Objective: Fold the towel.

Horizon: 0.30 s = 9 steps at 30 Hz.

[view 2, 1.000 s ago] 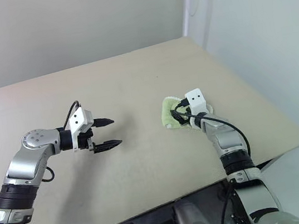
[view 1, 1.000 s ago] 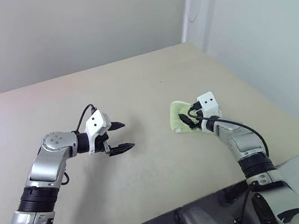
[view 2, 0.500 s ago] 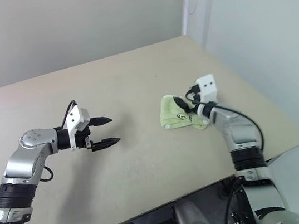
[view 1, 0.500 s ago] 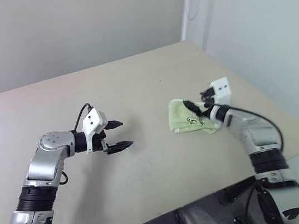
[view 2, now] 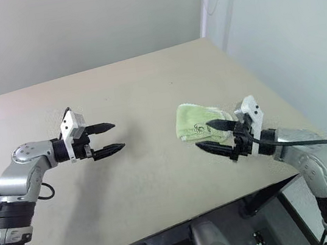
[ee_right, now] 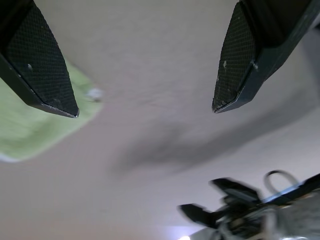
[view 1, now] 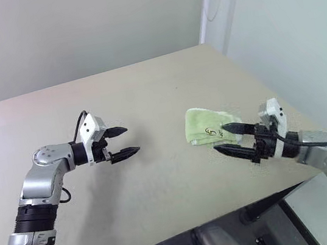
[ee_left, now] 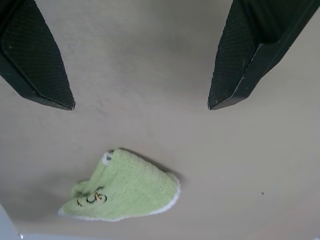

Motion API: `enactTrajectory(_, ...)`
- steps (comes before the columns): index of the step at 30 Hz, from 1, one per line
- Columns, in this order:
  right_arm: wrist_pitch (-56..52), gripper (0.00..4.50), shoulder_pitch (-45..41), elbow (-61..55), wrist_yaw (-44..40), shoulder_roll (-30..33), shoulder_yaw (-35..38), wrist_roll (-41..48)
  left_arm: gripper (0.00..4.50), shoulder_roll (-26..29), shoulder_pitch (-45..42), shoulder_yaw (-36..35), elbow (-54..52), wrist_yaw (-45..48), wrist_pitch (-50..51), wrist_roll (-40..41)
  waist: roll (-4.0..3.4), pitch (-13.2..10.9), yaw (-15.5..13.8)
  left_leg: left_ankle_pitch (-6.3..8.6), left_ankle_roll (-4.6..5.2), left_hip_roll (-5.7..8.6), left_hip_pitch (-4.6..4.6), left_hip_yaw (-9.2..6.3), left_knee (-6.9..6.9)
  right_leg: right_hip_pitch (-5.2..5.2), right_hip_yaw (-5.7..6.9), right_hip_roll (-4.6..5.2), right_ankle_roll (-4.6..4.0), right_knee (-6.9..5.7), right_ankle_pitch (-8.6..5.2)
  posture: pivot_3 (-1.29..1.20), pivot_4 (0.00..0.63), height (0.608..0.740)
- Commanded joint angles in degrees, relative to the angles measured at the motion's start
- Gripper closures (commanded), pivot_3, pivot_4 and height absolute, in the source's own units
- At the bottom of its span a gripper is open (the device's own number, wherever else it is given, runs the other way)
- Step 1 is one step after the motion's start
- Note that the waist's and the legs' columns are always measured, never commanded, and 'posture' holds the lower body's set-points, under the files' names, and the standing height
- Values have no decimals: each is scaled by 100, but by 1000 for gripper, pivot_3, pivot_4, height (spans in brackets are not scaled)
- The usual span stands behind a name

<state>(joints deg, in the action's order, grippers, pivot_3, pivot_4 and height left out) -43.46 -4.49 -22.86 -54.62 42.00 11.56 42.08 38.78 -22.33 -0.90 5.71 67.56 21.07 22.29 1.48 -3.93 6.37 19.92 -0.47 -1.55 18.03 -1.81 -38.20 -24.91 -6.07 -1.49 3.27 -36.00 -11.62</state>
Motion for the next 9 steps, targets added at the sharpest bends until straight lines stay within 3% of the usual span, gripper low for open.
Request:
enactTrajectory(1, 71, 34, -19, -212, -272, 201, -78, 90, 0, 239, 73, -263, -210, 258, -1, 261, 3, -2, 2, 0, 0, 0, -1, 0, 0, 0, 0, 0, 0, 0, 0, 0, 0, 712)
enactTrajectory(9, 227, 34, -197, 43, -382, 229, -203, -7, 0, 397, 522, -36, -624, 703, -305, 270, 7, -5, -64, 0, -1, 0, 25, 1, 1, -19, 1, 2, 0, 10, -1, 0, 0, 712)
